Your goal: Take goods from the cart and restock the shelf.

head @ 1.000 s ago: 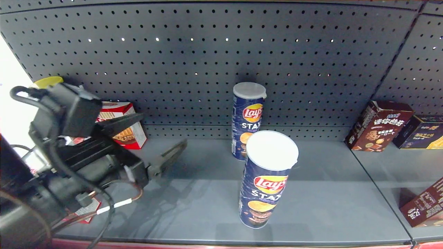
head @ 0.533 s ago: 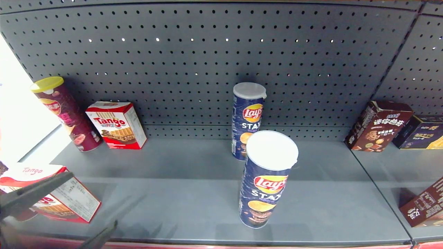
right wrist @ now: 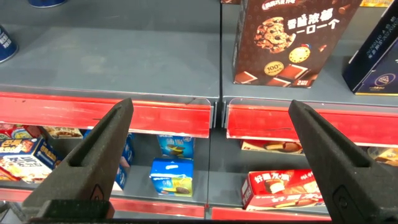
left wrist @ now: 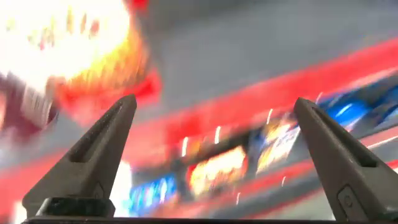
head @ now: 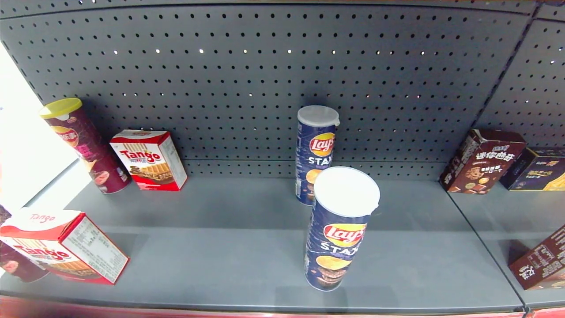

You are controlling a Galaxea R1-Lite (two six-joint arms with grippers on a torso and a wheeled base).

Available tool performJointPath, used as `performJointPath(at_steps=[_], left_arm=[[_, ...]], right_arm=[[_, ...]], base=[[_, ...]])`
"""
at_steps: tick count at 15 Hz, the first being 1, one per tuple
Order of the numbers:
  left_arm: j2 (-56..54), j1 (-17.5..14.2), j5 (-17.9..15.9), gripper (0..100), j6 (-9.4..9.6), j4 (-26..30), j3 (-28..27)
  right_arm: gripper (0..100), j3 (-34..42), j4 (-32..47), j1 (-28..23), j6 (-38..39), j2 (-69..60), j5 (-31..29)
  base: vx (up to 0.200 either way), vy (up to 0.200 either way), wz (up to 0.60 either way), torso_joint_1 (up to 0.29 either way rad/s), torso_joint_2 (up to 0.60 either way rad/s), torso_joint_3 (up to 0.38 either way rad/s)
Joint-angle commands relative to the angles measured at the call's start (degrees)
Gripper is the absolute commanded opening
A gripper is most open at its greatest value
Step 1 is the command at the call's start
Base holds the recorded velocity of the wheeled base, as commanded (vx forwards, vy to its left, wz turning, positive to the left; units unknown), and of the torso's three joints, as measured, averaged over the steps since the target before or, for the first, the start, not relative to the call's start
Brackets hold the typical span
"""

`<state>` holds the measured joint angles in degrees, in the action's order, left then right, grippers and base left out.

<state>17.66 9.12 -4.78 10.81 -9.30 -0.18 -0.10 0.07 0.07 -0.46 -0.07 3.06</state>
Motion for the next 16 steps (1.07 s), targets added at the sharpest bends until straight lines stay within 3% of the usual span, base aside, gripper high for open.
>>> performJointPath(at_steps=[1,3,9,13,16], left_arm=[[-8.3,-7.1,-0.2,100,1.67,5.7,0.2],[-14.6,-9.6,-0.1,100,1.76,5.6,0.2],[-16.9,-8.6,-0.2,100,3.43,5.6,0.2],[-17.3,-9.1,-0.1,100,1.23,5.6,0.2],[-17.3,-9.1,-0.1,100,0.96,5.6,0.2]], right_arm=[[100,0.0,0.0,0.0,0.0,0.1,0.0],[100,0.0,0.0,0.0,-0.1,0.1,0.0],[100,0.0,0.0,0.0,0.0,0.1,0.0],[100,0.0,0.0,0.0,0.0,0.1,0.0],[100,0.0,0.0,0.0,0.0,0.1,0.0]], base=[[0.0,0.0,0.0,0.0,0.0,0.0],[0.0,0.0,0.0,0.0,0.0,0.0],[0.0,0.0,0.0,0.0,0.0,0.0],[0.0,0.0,0.0,0.0,0.0,0.0],[0.0,0.0,0.0,0.0,0.0,0.0]])
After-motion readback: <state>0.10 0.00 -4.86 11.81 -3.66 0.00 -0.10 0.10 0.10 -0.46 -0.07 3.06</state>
